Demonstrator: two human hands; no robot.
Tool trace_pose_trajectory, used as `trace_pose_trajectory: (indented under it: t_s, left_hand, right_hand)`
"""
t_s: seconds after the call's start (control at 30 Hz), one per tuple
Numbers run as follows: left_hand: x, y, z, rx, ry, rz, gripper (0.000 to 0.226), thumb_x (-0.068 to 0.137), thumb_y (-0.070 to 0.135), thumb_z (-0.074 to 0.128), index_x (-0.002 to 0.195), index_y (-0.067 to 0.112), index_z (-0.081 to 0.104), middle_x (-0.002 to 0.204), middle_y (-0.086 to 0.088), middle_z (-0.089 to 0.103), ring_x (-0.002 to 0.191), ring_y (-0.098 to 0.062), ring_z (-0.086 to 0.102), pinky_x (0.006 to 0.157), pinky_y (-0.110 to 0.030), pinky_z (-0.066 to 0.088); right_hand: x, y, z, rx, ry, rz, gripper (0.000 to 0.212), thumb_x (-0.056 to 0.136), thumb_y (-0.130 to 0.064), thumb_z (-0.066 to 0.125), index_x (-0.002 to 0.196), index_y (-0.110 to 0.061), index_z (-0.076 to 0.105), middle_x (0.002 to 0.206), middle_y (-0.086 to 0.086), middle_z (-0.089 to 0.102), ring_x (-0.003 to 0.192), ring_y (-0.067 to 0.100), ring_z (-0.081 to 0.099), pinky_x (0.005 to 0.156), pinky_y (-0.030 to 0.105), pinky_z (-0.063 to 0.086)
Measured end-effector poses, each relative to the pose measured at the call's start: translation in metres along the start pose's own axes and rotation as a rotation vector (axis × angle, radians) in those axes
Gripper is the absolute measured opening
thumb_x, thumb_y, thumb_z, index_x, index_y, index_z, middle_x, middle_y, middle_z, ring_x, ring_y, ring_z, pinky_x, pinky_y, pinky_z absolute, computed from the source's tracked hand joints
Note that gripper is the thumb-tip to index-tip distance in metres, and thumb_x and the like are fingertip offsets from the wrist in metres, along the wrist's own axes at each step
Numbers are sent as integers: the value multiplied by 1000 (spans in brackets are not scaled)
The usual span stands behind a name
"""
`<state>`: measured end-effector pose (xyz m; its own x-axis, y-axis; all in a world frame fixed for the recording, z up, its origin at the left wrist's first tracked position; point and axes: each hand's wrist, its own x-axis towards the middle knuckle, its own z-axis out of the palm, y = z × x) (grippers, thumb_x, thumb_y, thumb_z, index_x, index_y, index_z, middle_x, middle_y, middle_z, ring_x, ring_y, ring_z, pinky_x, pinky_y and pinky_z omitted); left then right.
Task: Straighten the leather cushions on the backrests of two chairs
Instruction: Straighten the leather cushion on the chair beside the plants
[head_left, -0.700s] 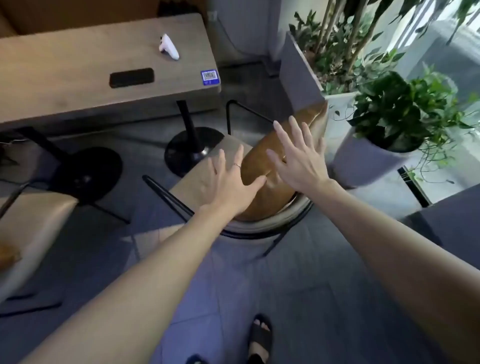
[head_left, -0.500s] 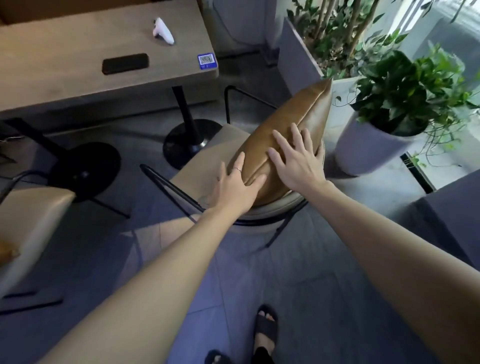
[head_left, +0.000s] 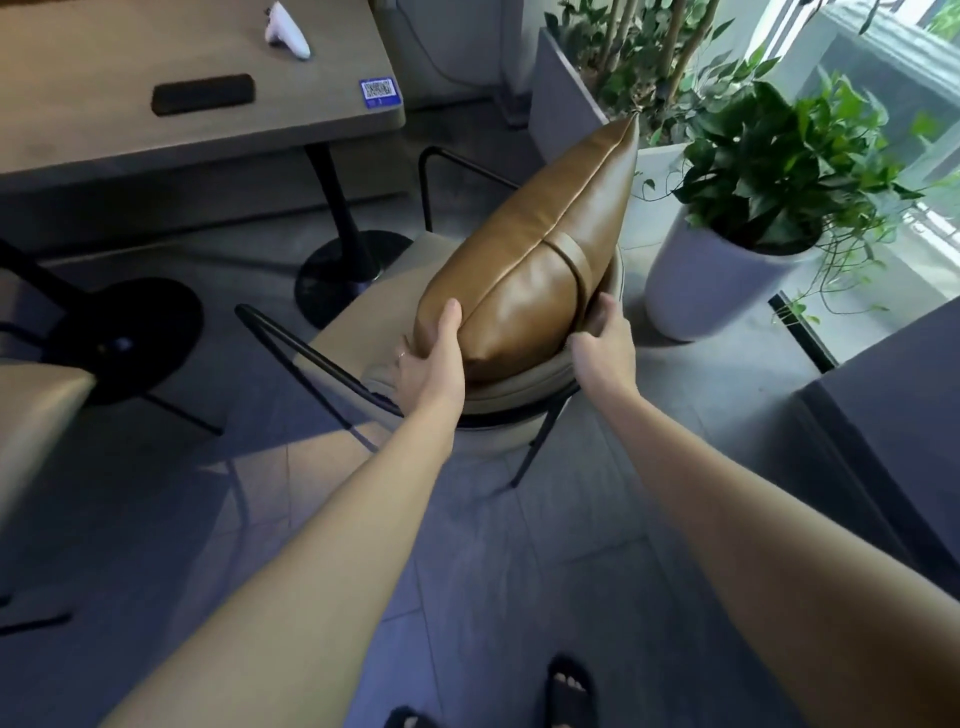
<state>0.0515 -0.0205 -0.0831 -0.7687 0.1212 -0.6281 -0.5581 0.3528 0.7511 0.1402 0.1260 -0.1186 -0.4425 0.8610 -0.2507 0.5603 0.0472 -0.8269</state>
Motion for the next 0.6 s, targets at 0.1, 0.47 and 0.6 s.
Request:
trace_pose_trajectory:
  t_s: [0.1,0.47,0.6]
  left_hand:
    - [1,-10,15,-104,66,0,114,67,93,46,161,32,25,173,3,11,156,-36,16,123,-56,16]
    - [0,-13,49,-405,179,-88,91,77,82,53,155,37,40,171,-7,16,150,-32,30,120,-51,25]
    - [-3,-16,52,-516,190,-45,92,75,77,61,154,33,43,168,-5,23,143,-28,40,109,-41,34]
  right_hand:
    - [13,20,-5,100,-38,155,90,76,-21,59,161,-24,27,162,5,34,143,29,40,117,50,34]
    - [74,25,-2,398,-264,550,119,64,-24,75,160,-34,4,145,15,47,113,44,61,83,68,55]
    - [68,26,-2,336,-252,493,108,75,-17,74,159,-29,7,135,15,52,101,37,67,46,47,60]
